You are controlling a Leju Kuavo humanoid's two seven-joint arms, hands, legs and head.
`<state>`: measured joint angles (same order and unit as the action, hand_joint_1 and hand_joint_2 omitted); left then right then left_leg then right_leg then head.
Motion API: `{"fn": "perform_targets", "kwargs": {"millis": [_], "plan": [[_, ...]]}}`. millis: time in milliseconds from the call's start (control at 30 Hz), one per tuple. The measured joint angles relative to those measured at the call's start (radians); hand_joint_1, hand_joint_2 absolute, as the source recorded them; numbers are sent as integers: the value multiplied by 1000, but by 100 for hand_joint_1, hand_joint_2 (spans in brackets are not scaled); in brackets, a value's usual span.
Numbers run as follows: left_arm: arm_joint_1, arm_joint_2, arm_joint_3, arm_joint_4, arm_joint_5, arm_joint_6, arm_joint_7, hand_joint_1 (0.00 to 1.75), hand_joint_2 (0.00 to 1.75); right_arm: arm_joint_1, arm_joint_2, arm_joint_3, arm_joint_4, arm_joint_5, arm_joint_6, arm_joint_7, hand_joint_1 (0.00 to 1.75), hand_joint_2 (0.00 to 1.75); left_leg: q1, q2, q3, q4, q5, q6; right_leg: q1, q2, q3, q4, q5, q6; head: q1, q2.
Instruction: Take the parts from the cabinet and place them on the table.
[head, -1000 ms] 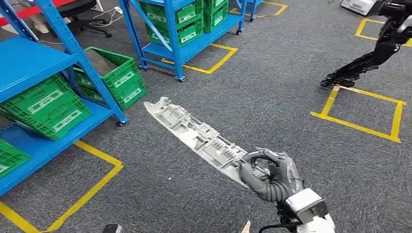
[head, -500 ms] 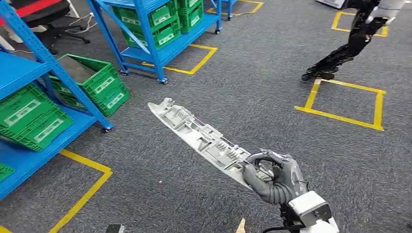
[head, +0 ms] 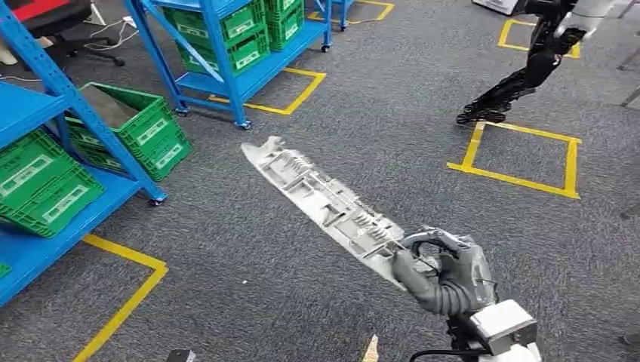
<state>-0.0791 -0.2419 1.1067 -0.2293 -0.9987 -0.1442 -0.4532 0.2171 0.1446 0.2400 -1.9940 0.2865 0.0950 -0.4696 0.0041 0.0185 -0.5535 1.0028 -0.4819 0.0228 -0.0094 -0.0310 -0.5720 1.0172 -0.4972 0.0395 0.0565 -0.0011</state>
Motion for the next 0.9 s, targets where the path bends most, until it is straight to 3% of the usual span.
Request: {"fn": "perform_targets", "kwargs": {"millis": [33,133,200,233,300,333,367,400,467,500,533,633,700,733,833,867,900], "plan": [[0,0,0,0,0,-2,0,0,0,-4,0,-3,-5,1,-1,-1,175,175,-7,1,-5,10,-3,-5,3,8,11,-12,4,-11,0,0],[-1,-3,0,0,-3,-11,-4,0,0,-6,0,-11,-25,3,-1,-3,175,175,-5,12,-4,7,1,-15,6,19,2,-5,7,-25,-2,0],[-4,-7,-1,0,-3,-13,-6,0,0,-10,0,-17,-38,4,0,-3,175,175,-2,-1,-14,34,-30,-26,0,23,4,-12,13,-38,-5,0],[-4,-8,-1,0,-4,-15,-7,0,0,-14,0,-18,-42,5,1,-3,175,175,-2,-5,-36,89,-66,-29,0,25,3,-12,14,-46,-7,0],[-4,-8,-1,0,-6,-19,-8,0,0,-25,0,-20,-46,7,6,-4,175,175,0,-6,-108,255,-143,-33,2,33,2,-11,14,-49,-6,0],[-4,-8,-1,0,-6,-22,-9,0,0,-27,0,-22,-48,8,9,-5,175,175,0,-7,-135,314,-158,-33,3,37,1,-11,14,-49,-7,0],[-6,-9,-1,0,-6,-24,-10,0,0,-29,0,-23,-48,9,11,-5,175,175,0,-7,-138,320,-146,-32,4,42,2,-11,14,-49,-6,0],[-8,-8,-1,0,-6,-29,-11,0,0,-32,-1,-23,-49,10,13,-5,175,175,-1,-8,-120,280,-112,-29,4,47,3,-10,14,-49,-7,0],[-13,-9,-2,0,-5,-35,-15,0,0,-41,-2,-23,-53,13,16,-7,175,175,-1,-15,-43,114,-17,-19,6,57,8,-10,14,-49,-7,0],[-15,-8,-2,0,-5,-37,-14,0,0,-45,-2,-23,-55,13,17,-8,175,175,-1,-35,-11,37,7,-11,5,59,7,-11,14,-48,-6,0],[-18,-8,-2,0,-5,-37,-14,0,0,-51,-2,-23,-56,13,17,-9,175,175,-2,-41,-2,20,-2,-8,11,63,2,-6,15,-43,-6,0],[-19,-8,-2,0,-3,-35,-14,0,0,-62,-3,-22,-59,14,20,-10,175,175,-7,-35,-5,11,-6,-6,5,68,-6,-12,23,-27,-6,0],[-20,-10,-1,0,-3,-34,-14,0,0,-63,-5,-21,-62,14,22,-11,175,175,3,-28,0,-6,7,7,6,61,-17,-6,14,-16,-6,0],[-21,-10,-2,0,-2,-34,-14,0,0,-65,-6,-19,-64,13,22,-12,175,175,3,-26,0,-7,8,10,7,50,-29,25,-11,-12,-2,0],[-17,-10,-1,0,1,-31,-14,0,0,-71,-10,-14,-65,11,22,-15,175,175,1,-14,-2,-6,7,14,2,41,-137,260,-116,-1,0,0],[-17,-10,-1,0,1,-31,-14,0,0,-71,-12,-14,-65,11,22,-15,175,175,0,-11,-2,-6,7,14,1,41,-155,298,-121,1,1,0],[-17,-10,-1,0,1,-31,-14,0,0,-71,-14,-14,-65,11,22,-15,175,175,0,-8,-2,-6,7,14,-1,41,-152,288,-105,3,0,0]]}}
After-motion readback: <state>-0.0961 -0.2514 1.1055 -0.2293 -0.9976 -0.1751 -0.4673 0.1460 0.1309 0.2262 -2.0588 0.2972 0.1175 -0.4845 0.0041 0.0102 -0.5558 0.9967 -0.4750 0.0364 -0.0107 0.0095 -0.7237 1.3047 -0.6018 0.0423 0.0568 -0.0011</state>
